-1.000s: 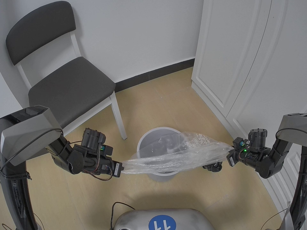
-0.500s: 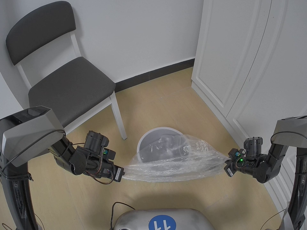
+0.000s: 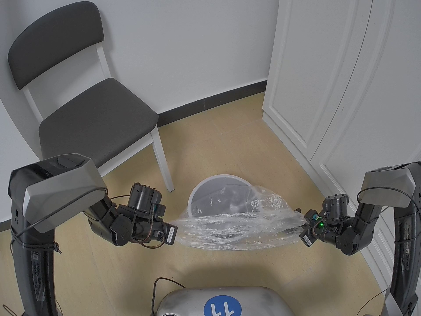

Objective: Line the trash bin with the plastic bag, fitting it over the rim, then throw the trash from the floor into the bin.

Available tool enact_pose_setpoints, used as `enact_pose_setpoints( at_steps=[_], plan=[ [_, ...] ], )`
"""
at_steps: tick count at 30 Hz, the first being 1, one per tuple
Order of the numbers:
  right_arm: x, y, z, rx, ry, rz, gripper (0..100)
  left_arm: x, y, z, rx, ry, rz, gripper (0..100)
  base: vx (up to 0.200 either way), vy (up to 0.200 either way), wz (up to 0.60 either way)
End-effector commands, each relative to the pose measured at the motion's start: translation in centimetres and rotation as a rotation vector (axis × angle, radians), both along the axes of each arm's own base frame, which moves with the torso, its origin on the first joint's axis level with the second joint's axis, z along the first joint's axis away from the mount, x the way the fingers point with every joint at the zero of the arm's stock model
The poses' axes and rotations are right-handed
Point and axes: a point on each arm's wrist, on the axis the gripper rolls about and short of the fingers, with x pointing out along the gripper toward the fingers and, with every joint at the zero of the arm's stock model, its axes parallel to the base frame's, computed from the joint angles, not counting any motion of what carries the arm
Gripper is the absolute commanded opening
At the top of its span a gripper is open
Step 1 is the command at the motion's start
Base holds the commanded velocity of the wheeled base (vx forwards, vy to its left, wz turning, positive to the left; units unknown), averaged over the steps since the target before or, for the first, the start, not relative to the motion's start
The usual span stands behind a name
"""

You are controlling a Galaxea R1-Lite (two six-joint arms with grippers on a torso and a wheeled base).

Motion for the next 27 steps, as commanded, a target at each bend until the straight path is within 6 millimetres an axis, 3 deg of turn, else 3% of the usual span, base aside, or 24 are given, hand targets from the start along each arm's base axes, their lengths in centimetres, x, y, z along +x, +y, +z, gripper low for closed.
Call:
enact_pose_setpoints(
  at_steps=[1, 9, 19, 23, 27],
  plan=[
    [0.4, 0.5, -1.1, -0.009, 0.012, -0.001, 0, 0.1, -0.7, -1.1, -0.009, 0.002, 0.002, 0, 0.000, 0.000, 0.00],
    [1.2, 1.2, -0.8, 0.003, -0.086, -0.023, 0, 1.4, -1.8, -0.2, -0.011, -0.169, 0.104, 0, 0.000, 0.000, 0.00],
    [1.1, 3.5, -1.0, -0.002, -0.245, -0.048, 0, 2.4, -1.1, 1.4, -0.064, -0.294, 0.140, 0, 0.000, 0.000, 0.00],
    [0.9, 3.3, -1.2, -0.014, -0.225, -0.047, 0, 2.0, -1.1, 0.7, -0.042, -0.267, 0.134, 0, 0.000, 0.000, 0.00],
    [0.9, 3.2, -1.7, -0.021, -0.207, -0.048, 0, 1.9, -1.6, -1.5, -0.019, -0.220, 0.119, 0, 0.000, 0.000, 0.00]
  ],
)
